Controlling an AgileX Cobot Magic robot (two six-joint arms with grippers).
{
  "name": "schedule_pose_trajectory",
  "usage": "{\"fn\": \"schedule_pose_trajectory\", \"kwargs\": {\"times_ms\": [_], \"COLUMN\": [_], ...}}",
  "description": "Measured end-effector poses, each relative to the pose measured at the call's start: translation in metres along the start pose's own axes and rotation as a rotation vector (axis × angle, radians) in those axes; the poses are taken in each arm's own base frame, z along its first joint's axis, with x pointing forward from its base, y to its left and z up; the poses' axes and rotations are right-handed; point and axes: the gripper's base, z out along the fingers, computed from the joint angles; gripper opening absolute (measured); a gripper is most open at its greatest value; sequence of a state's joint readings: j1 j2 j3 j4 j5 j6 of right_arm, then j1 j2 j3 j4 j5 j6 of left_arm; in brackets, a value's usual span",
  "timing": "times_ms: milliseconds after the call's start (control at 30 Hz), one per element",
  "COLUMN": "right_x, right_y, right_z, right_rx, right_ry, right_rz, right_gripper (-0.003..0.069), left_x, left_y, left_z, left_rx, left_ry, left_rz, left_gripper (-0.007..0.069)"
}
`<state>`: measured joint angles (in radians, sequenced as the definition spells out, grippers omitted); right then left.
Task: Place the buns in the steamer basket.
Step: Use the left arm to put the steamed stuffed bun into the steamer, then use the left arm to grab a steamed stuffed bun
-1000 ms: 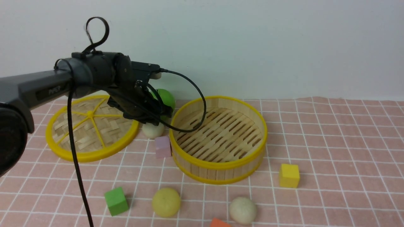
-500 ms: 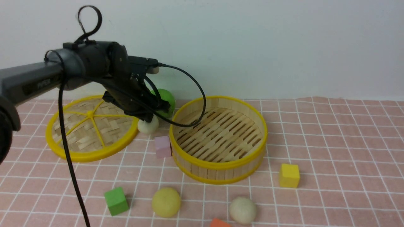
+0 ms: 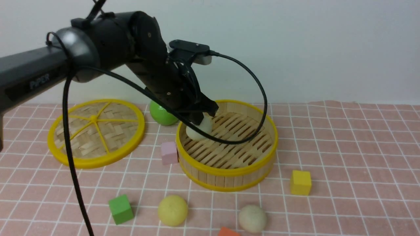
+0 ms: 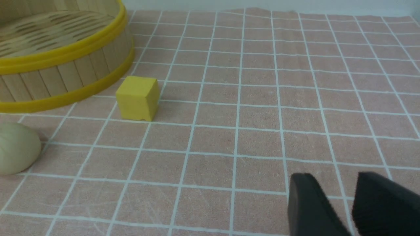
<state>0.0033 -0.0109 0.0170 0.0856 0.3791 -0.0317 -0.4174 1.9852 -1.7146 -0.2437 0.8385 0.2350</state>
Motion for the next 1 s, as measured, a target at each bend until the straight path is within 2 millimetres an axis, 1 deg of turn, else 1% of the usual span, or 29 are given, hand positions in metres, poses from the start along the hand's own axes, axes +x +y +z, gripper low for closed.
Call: {"fn": "schedule_pose_trajectory", "kwargs": {"times_ms": [67, 133, 167, 233, 267, 300, 333, 367, 467, 533, 600, 633, 667, 700, 733, 767, 800, 833, 867, 900, 933, 967, 1000], "right_x": [0.000, 0.000, 0.000, 0.000, 0.000, 0.000, 0.000, 0.000, 0.000, 0.000, 0.000, 0.000, 0.000, 0.000, 0.000, 0.000, 0.000, 0.000, 0.000, 0.000, 0.000, 0.000, 0.000], "right_y": [0.000, 0.000, 0.000, 0.000, 0.000, 0.000, 0.000, 0.000, 0.000, 0.000, 0.000, 0.000, 0.000, 0.000, 0.000, 0.000, 0.000, 0.000, 0.000, 0.000, 0.000, 0.000, 0.000], "right_z": [0.000, 0.000, 0.000, 0.000, 0.000, 0.000, 0.000, 0.000, 0.000, 0.000, 0.000, 0.000, 0.000, 0.000, 0.000, 0.000, 0.000, 0.000, 0.000, 0.000, 0.000, 0.000, 0.000], "right_rx": [0.000, 0.000, 0.000, 0.000, 0.000, 0.000, 0.000, 0.000, 0.000, 0.000, 0.000, 0.000, 0.000, 0.000, 0.000, 0.000, 0.000, 0.000, 0.000, 0.000, 0.000, 0.000, 0.000], "right_ry": [0.000, 0.000, 0.000, 0.000, 0.000, 0.000, 0.000, 0.000, 0.000, 0.000, 0.000, 0.000, 0.000, 0.000, 0.000, 0.000, 0.000, 0.000, 0.000, 0.000, 0.000, 0.000, 0.000], "right_rz": [0.000, 0.000, 0.000, 0.000, 0.000, 0.000, 0.000, 0.000, 0.000, 0.000, 0.000, 0.000, 0.000, 0.000, 0.000, 0.000, 0.000, 0.000, 0.000, 0.000, -0.001, -0.001, -0.001], "right_gripper": [0.0240, 0.0240, 0.0240, 0.0240, 0.0240, 0.0240, 0.0240, 0.0240, 0.0240, 0.0240, 0.0240, 0.0240, 0.0240, 0.0240, 0.0240, 0.0240, 0.0240, 0.0240, 0.0240, 0.0240, 0.0240, 0.0240, 0.0240], "left_x": [0.000, 0.000, 0.000, 0.003, 0.003, 0.005, 0.005, 0.006, 0.008, 0.009, 0.009, 0.008, 0.005, 0.005, 0.003, -0.002, -0.005, -0.005, -0.008, -0.008, -0.006, -0.006, 0.000], "left_y": [0.002, 0.006, 0.007, 0.010, 0.010, 0.011, 0.011, 0.013, 0.016, 0.018, 0.019, 0.019, 0.018, 0.018, 0.016, 0.012, 0.009, 0.009, 0.003, 0.000, -0.004, -0.006, -0.009], "left_z": [0.007, 0.018, 0.019, 0.031, 0.031, 0.040, 0.040, 0.046, 0.056, 0.060, 0.059, 0.055, 0.050, 0.050, 0.041, 0.024, 0.010, 0.007, -0.020, -0.037, -0.053, -0.059, -0.075], "left_rx": [-0.005, -0.017, -0.019, -0.027, -0.027, -0.027, -0.027, -0.029, -0.050, -0.068, -0.075, -0.079, -0.080, -0.080, -0.075, -0.067, -0.062, -0.061, -0.050, -0.045, -0.036, -0.035, -0.028], "left_ry": [-0.010, -0.018, -0.017, -0.012, -0.012, -0.002, -0.002, 0.003, -0.002, 0.003, 0.005, -0.004, -0.016, -0.016, -0.030, -0.053, -0.069, -0.071, -0.076, -0.078, -0.054, -0.057, -0.024], "left_rz": [-0.001, -0.002, -0.001, -0.001, -0.001, -0.004, -0.004, -0.006, 0.009, 0.029, 0.035, 0.025, 0.006, 0.001, -0.027, -0.053, -0.064, -0.066, -0.084, -0.094, -0.112, -0.114, -0.130], "left_gripper": [-0.0006, -0.0006, -0.0006, -0.0006, -0.0006, 0.0002, 0.0002, 0.0017, 0.0075, 0.0139, 0.0176, 0.0242, 0.0290, 0.0298, 0.0337, 0.0388, 0.0409, 0.0412, 0.0414, 0.0400, 0.0360, 0.0351, 0.0288]}}
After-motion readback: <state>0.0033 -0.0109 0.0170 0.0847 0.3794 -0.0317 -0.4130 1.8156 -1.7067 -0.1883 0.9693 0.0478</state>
